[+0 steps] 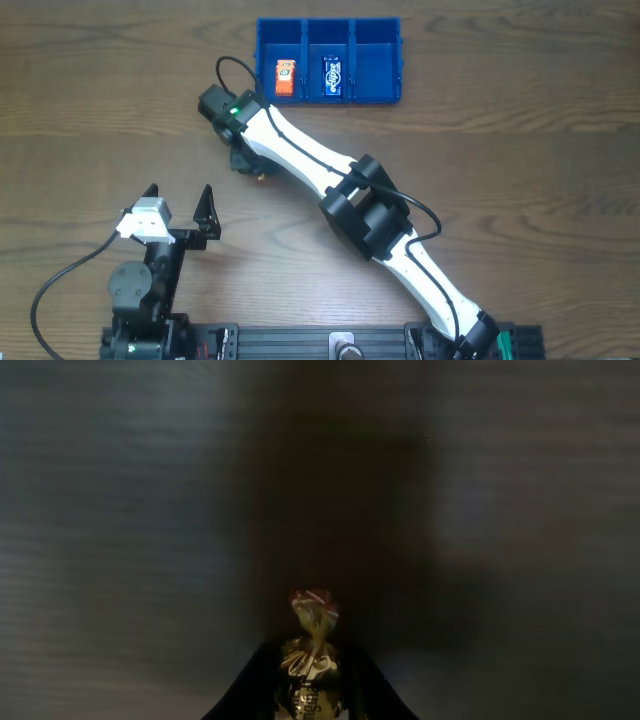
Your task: Sort Candies Into Trays
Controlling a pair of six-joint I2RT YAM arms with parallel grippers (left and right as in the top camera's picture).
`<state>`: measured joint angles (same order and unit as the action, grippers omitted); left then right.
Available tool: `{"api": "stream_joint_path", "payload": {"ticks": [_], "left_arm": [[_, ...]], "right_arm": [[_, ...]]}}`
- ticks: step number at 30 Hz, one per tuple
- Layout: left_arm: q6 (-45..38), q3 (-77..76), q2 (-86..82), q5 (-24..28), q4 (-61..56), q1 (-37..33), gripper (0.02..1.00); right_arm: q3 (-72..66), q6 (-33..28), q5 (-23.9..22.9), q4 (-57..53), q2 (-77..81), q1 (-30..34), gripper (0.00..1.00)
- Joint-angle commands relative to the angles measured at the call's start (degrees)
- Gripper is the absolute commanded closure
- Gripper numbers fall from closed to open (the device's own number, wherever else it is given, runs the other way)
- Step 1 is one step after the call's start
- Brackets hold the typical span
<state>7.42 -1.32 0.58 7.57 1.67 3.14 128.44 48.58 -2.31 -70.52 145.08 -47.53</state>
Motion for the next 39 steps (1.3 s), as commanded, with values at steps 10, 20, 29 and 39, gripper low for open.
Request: {"api": "stream_joint_path", "payload": {"ticks": [10,20,29,39], "left_arm": [[-0.6,1.0,-0.4,1.0,2.0,-0.2,0.020],[-0.6,1.0,-0.4,1.0,2.0,-0.2,0.020],[-0.6,1.0,-0.4,1.0,2.1,-0.2,0.020],[-0.6,1.0,-0.4,1.0,2.0,-0.2,0.023]], "right_arm": [[-0.1,-15.1,-11.8,-2.8,-25.5,17.4,0.908],[-0.1,-23.6,-9.5,8.8,-20.2,30.2,0.908],[-0.1,-24.1,-7.9,11.6,-11.6,31.0,0.908],[-0.2,-24.3,-8.0,11.3,-10.2,30.4,0.849]]}}
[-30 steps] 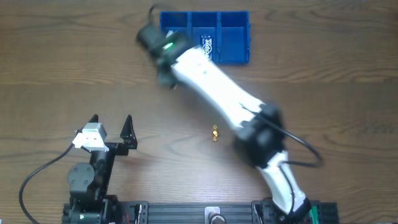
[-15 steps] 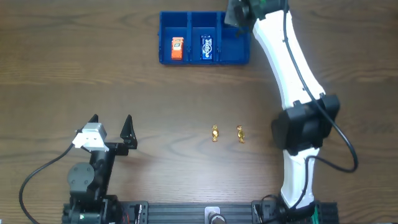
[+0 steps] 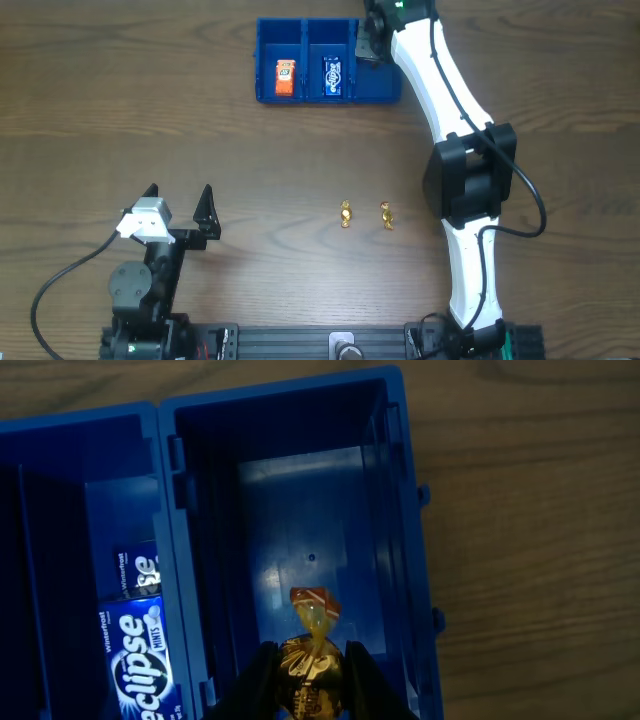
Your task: Sort Candies Into Trays
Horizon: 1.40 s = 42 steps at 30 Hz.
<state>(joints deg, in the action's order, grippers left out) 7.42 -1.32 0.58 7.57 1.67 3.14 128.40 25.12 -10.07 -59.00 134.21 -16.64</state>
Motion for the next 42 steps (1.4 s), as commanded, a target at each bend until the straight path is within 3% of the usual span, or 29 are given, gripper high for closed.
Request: {"api": "stream_joint_path", "payload": {"ticks": [1,3,4,6,9,10,20,23,30,33,42], "left_arm": [[-0.6,1.0,-0.4,1.0,2.0,-0.2,0.023],[-0.6,1.0,-0.4,1.0,2.0,-0.2,0.020],[-0.6,1.0,-0.4,1.0,2.0,-0.2,0.020],[-0.6,1.0,-0.4,1.0,2.0,-0.2,0.020],[-0.6,1.0,-0.4,1.0,2.0,-0.2,0.020],[-0.6,1.0,-0.4,1.0,2.0,-0.2,0.020],[-0.6,1.0,-0.4,1.0,2.0,-0.2,0.020],[-0.6,1.0,-0.4,1.0,2.0,-0.2,0.023],[-0.6,1.0,-0.4,1.0,2.0,-0.2,0.020],[-0.6,1.0,-0.4,1.0,2.0,-0.2,0.020],[-0.6,1.0,-0.4,1.0,2.0,-0.2,0.020]], "right_arm": [[-0.1,-0.8,-0.2,-0.3,0.7,-0.5,0.836],[-0.1,-0.8,-0.2,-0.3,0.7,-0.6,0.796],[-0.1,-1.1,-0.2,-0.2,0.7,-0.7,0.722],[-0.1,-1.7,-0.2,-0.4,0.5,-0.9,0.248],[-0.1,-2.7,-0.2,-0.6,-0.8,-1.5,0.031],[-0.1,-2.7,-0.2,-0.6,-1.4,-1.7,0.001],[-3.9,-1.9,1.5,-7.8,-14.7,-5.7,0.003],[-14.1,-0.9,2.5,-7.3,-20.3,-8.4,0.003],[-45.0,8.5,7.9,0.9,-31.4,-16.5,0.003],[-51.5,12.6,8.4,1.7,-31.6,-19.5,0.001],[-63.0,15.6,10.5,5.7,-31.6,-22.0,0.001]]}}
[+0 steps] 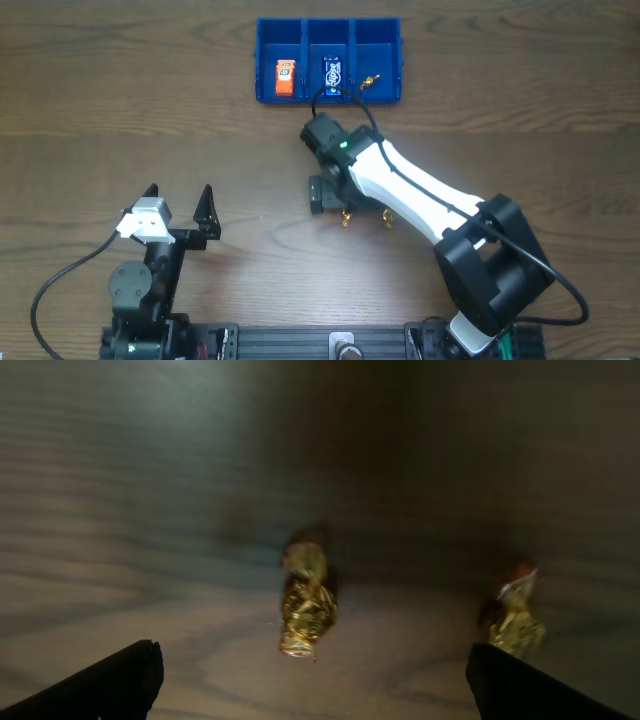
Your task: Sort Candies Into Trays
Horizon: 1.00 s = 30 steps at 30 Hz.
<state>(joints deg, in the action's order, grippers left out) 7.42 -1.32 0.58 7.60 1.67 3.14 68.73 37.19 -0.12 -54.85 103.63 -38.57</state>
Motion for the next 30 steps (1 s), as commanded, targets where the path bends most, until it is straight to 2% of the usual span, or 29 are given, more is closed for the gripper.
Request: {"api": "stream_joint_path", "payload": {"ticks": [1,4,18,21,25,30], "left_arm": [[-0.6,1.0,-0.4,1.0,2.1,-0.2,0.020],[-0.6,1.0,-0.4,1.0,2.0,-0.2,0.020],[-0.6,1.0,-0.4,1.0,2.0,-0.2,0.020],[-0.6,1.0,-0.4,1.0,2.0,-0.2,0.020],[-0.6,1.0,-0.4,1.0,2.0,-0.2,0.020],[-0.6,1.0,-0.4,1.0,2.0,-0.2,0.020]], "right_arm": [[-3.9,3.5,0.8,1.9,-1.0,-0.1,0.001],[-5.0,4.0,2.0,3.4,-1.0,-0.1,0.018],[-5.0,4.9,1.6,7.9,2.0,-0.4,0.086],[-5.0,4.9,1.5,8.3,2.4,-0.4,0.167],[-5.0,4.8,1.5,8.3,2.7,-0.4,0.327],[-5.0,4.8,1.5,8.8,3.1,-0.4,0.386]]}}
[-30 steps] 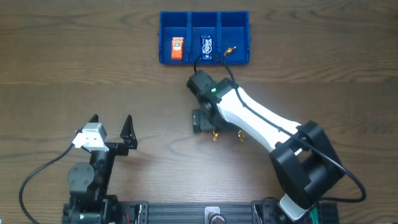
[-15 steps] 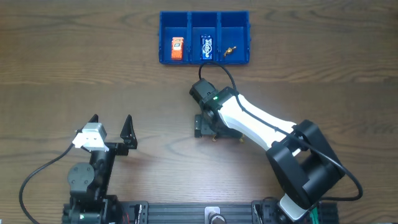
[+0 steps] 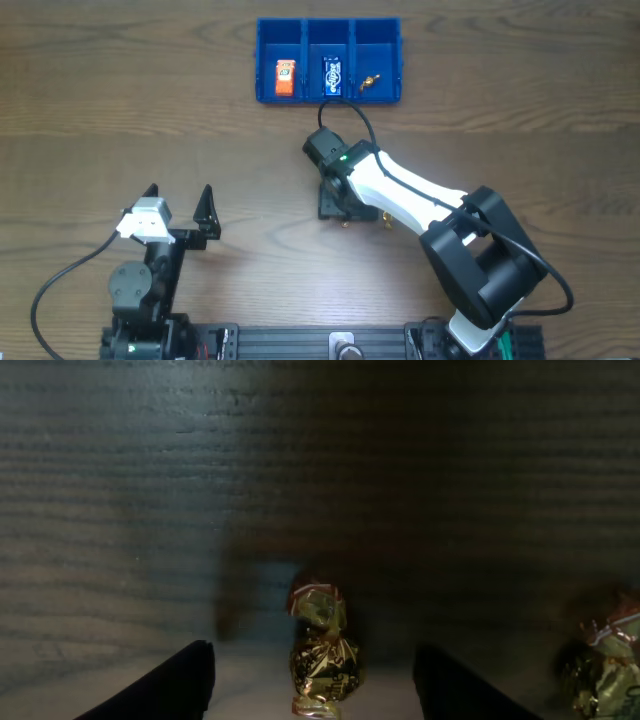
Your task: Sort Candies Into Trays
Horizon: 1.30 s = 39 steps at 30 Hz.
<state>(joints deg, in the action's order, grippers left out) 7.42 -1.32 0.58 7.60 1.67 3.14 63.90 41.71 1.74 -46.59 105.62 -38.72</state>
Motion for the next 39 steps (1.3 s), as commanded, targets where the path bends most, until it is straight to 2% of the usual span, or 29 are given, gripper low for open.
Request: {"api": "stream_joint_path", "payload": {"ticks": [1,11,25,28,31,33,34,39], "left_arm": [[-0.6,1.0,-0.4,1.0,2.0,-0.2,0.020],[-0.6,1.0,-0.4,1.0,2.0,-0.2,0.020],[-0.6,1.0,-0.4,1.0,2.0,-0.2,0.020],[-0.6,1.0,-0.4,1.0,2.0,-0.2,0.023],[-0.6,1.0,-0.4,1.0,2.1,-0.2,0.020],[-0.6,1.0,-0.4,1.0,2.0,-0.2,0.020],[-0.6,1.0,-0.4,1.0,2.0,-0.2,0.020],[-0.6,1.0,-0.4,1.0,2.0,-0.2,0.020]], "right_arm": [[-0.2,0.3,-0.3,0.5,1.1,-0.2,0.395],[-0.2,0.3,-0.3,0.8,2.3,-0.2,0.470],[-0.2,0.3,-0.3,1.1,2.3,-0.2,0.818],[-0.2,0.3,-0.3,1.1,2.0,-0.2,0.921],[0.0,0.2,-0.5,1.0,-0.2,-0.2,0.934],[1.2,0.0,-2.4,-0.5,-2.4,0.0,0.934],[4.5,-0.4,-5.5,-4.1,-4.6,0.9,0.934],[21.4,-6.1,-11.4,-15.8,-4.9,7.3,0.936]]}}
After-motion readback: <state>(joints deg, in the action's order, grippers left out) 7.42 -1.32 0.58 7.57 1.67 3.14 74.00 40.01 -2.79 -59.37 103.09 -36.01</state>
